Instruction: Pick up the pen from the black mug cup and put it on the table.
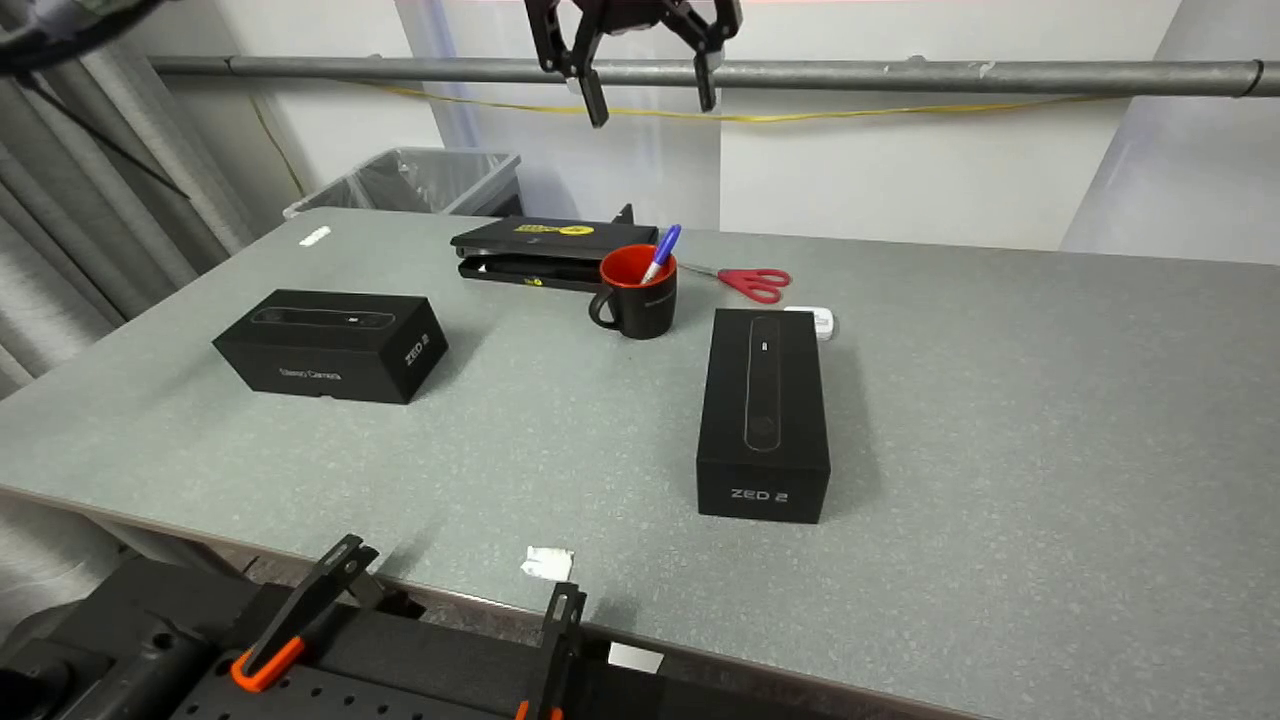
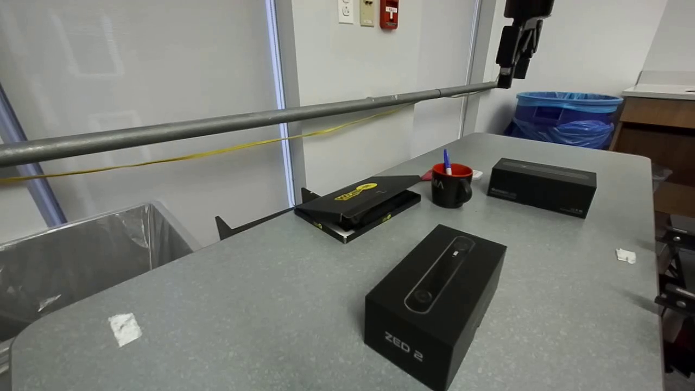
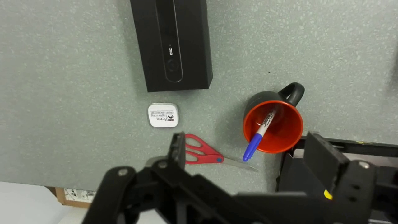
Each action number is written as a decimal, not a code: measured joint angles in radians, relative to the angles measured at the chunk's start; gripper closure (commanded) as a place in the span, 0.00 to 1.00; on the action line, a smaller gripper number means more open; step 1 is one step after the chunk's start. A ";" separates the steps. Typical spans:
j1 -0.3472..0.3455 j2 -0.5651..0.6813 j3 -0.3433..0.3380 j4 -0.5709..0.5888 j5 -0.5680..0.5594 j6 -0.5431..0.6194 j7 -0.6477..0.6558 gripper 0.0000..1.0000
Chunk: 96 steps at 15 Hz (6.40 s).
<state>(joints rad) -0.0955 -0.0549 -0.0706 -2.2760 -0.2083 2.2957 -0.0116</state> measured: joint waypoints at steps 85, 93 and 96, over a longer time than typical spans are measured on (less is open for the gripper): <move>0.417 0.492 -0.027 0.003 -0.199 0.277 0.612 0.21; 0.463 0.492 -0.054 0.010 -0.272 0.281 0.730 0.00; 0.463 0.492 -0.055 0.016 -0.272 0.281 0.740 0.00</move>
